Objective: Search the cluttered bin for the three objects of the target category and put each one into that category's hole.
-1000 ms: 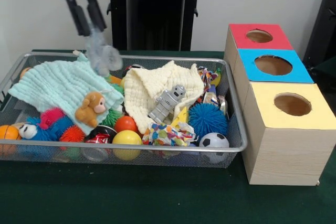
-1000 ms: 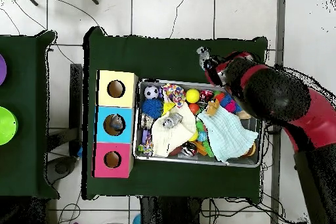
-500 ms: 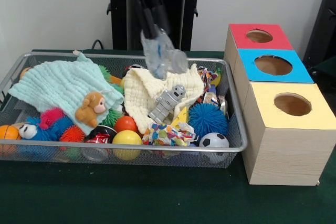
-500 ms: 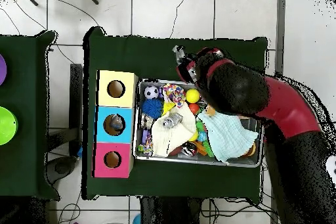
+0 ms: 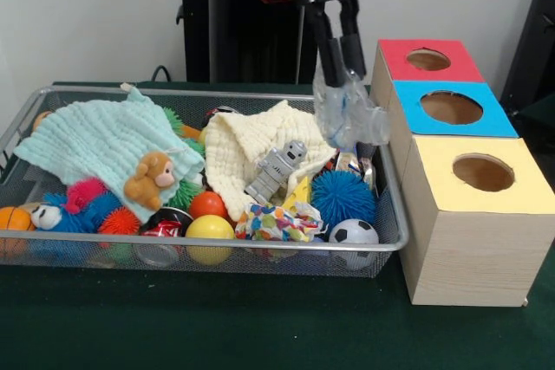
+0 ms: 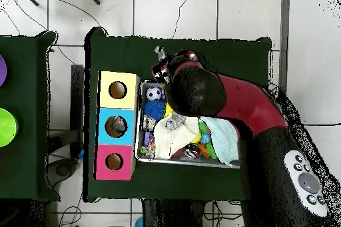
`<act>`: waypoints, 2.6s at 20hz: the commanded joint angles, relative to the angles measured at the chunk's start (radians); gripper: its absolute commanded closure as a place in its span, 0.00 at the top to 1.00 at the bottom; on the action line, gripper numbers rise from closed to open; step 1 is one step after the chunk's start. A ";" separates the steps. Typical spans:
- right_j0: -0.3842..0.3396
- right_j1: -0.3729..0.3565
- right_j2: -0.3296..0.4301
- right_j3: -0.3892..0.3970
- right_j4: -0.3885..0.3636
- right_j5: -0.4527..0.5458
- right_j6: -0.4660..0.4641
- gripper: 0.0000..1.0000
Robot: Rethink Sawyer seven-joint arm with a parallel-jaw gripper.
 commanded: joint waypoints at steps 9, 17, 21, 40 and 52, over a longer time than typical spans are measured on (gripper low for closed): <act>0.279 -0.052 -0.304 -0.033 0.046 0.041 0.516 0.00; 0.397 0.043 -0.430 -0.112 0.023 0.058 0.560 0.00; 0.406 0.042 -0.445 -0.070 0.012 -0.018 0.552 0.00; 0.449 0.082 -0.497 -0.034 0.047 -0.141 0.567 0.00; 0.580 0.115 -0.611 -0.094 0.095 -0.064 0.639 0.00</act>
